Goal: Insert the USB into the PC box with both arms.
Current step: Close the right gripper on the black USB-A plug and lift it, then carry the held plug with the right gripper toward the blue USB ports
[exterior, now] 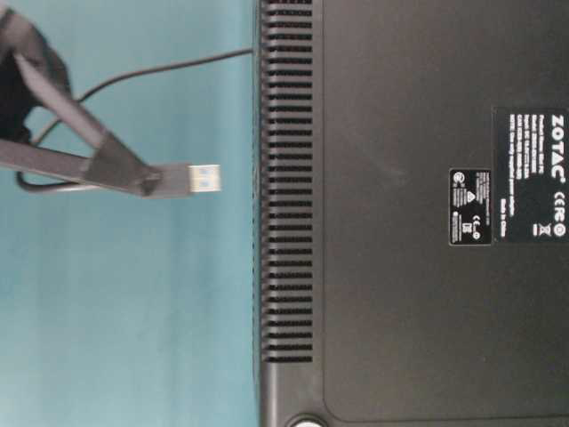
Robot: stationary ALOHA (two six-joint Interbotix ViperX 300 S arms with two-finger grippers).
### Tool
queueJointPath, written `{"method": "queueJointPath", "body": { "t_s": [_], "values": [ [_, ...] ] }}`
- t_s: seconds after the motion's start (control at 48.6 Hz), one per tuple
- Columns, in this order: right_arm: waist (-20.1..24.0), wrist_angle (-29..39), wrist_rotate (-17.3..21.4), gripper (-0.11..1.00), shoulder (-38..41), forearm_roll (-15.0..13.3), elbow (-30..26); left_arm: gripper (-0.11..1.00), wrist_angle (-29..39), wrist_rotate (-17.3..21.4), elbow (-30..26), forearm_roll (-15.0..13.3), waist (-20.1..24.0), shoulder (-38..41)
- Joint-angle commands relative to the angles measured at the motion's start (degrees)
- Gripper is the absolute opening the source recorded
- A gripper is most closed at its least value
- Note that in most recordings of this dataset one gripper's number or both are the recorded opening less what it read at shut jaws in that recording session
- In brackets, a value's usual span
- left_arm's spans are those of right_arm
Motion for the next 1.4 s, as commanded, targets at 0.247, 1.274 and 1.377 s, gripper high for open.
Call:
{"method": "queueJointPath", "body": {
  "t_s": [0.247,1.274,1.377],
  "values": [
    [0.44,-2.55,0.62,0.09,-0.53,-0.44,1.41,0.0,-0.44,-0.18,-0.7,0.18,0.0,0.26],
    [2.55,-2.9,7.47,0.09,-0.26,-4.57,2.55,0.0,-0.44,-0.35,-0.26,0.18,0.0,0.26],
    [2.9,-2.9,7.82,0.09,-0.26,-4.57,2.9,0.0,-0.62,-0.26,0.0,0.18,0.0,0.26]
  ]
}}
